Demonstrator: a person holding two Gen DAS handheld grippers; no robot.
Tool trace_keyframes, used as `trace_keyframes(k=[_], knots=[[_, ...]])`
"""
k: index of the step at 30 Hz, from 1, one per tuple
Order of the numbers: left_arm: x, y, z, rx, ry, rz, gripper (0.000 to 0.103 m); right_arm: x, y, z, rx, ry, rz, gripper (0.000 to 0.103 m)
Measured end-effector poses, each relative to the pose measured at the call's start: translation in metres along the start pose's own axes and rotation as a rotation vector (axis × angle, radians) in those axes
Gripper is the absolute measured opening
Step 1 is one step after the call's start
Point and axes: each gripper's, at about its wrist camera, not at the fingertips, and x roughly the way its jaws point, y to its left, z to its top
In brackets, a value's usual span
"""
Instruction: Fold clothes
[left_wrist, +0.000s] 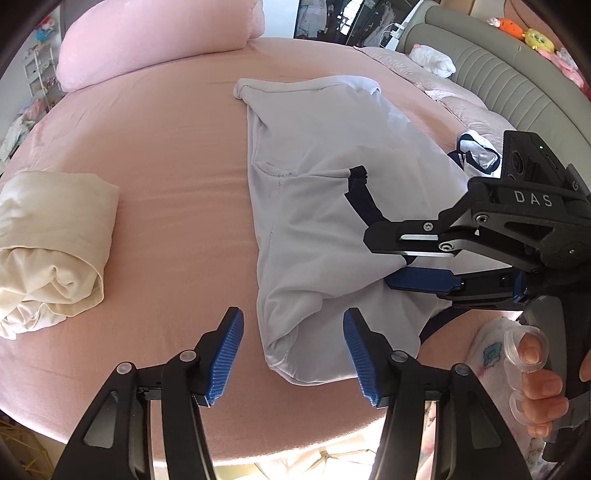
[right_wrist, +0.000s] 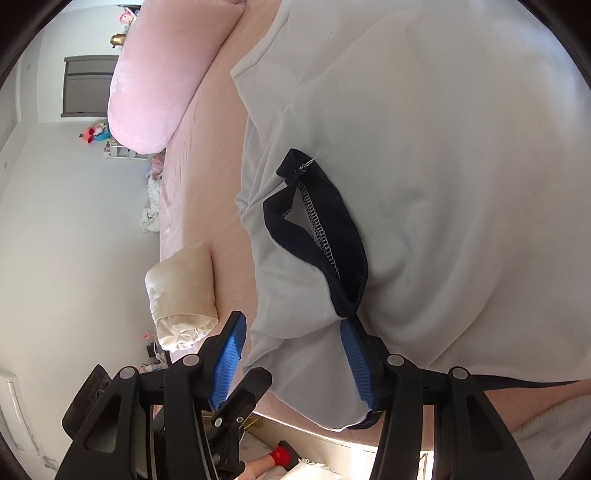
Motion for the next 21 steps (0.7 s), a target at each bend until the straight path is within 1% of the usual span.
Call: trace_keyframes(k=[2, 3, 5, 8, 10, 11, 12, 13, 18, 21], knots=[[0.003, -0.005, 0.003, 0.024, 0.007, -0.001, 0.053, 0.004, -0.006, 0.004, 0.03, 0.005, 0.015, 0.053], [0.005, -0.007, 0.004, 0.038, 0.007, 0.002, 0.053, 0.005, -0.009, 0.006, 0.049, 0.006, 0.035, 0.053], [0.008, -0.013, 0.007, 0.066, 0.0, 0.0, 0.053, 0.006, -0.013, 0.009, 0.081, -0.014, 0.068, 0.053], [0.01, -0.022, 0.01, 0.102, -0.037, -0.045, 0.053, 0.007, -0.012, 0.012, 0.087, -0.025, 0.08, 0.052], [0.012, -0.027, 0.011, 0.123, -0.047, -0.06, 0.053, 0.008, -0.012, 0.012, 0.083, -0.031, 0.067, 0.04], [0.015, -0.03, 0.012, 0.134, -0.046, -0.063, 0.053, 0.007, -0.01, 0.012, 0.074, -0.032, 0.044, 0.024], [0.017, -0.032, 0.013, 0.142, -0.042, -0.061, 0.053, 0.006, -0.008, 0.013, 0.064, -0.032, 0.02, 0.011], [0.02, -0.034, 0.014, 0.15, -0.037, -0.054, 0.053, 0.005, -0.005, 0.014, 0.052, -0.029, 0.005, 0.009], [0.026, -0.04, 0.017, 0.172, -0.025, -0.056, 0.053, -0.004, 0.008, 0.018, 0.004, -0.008, -0.032, 0.009], [0.029, -0.043, 0.018, 0.192, -0.036, -0.054, 0.053, -0.006, 0.014, 0.02, -0.006, -0.014, -0.001, 0.009]])
